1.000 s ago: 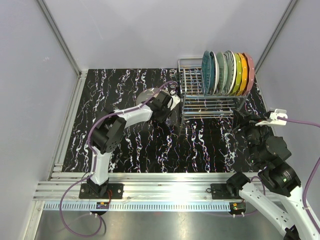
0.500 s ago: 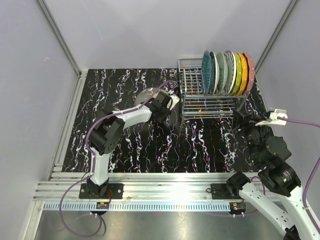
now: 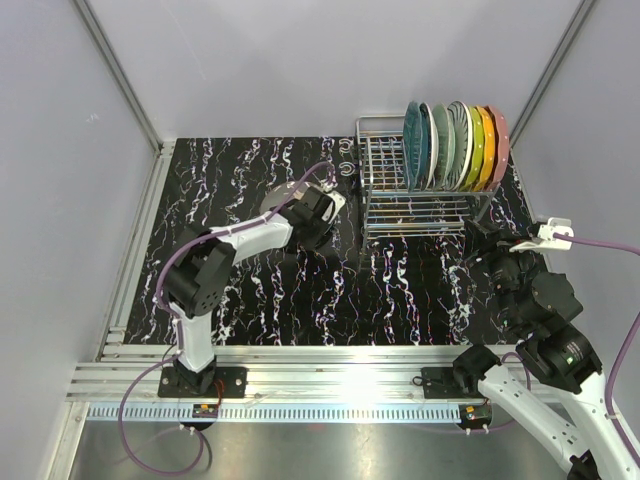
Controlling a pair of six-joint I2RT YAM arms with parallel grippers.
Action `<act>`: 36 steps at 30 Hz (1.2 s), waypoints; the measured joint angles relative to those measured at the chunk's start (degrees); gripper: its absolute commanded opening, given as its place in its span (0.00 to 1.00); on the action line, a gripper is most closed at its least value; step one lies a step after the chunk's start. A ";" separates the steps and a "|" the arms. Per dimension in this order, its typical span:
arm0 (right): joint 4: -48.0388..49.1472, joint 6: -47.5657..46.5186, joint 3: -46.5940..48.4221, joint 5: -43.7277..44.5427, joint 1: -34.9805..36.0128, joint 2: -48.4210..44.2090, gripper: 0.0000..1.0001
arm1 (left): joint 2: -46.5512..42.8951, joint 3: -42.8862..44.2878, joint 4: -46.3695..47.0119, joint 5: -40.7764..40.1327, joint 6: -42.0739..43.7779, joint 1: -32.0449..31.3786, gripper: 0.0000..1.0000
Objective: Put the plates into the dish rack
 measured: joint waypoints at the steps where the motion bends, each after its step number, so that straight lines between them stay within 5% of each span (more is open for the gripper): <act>1: 0.00 0.02 0.00 0.00 0.00 -0.02 0.48 | -0.13 -0.04 -0.22 -0.11 -0.37 0.00 0.02; 18: -0.04 0.24 0.00 -0.48 0.00 -0.02 0.49 | -9.57 -10.86 1.01 0.28 -12.55 0.17 0.02; 31: -0.02 0.46 0.00 -1.01 0.00 -0.02 0.54 | -11.58 -10.82 -4.11 1.05 -12.57 -0.13 0.61; 36: -0.04 0.46 0.00 -1.01 0.00 -0.02 0.58 | -11.58 -9.03 -5.75 2.10 -10.21 -0.31 0.73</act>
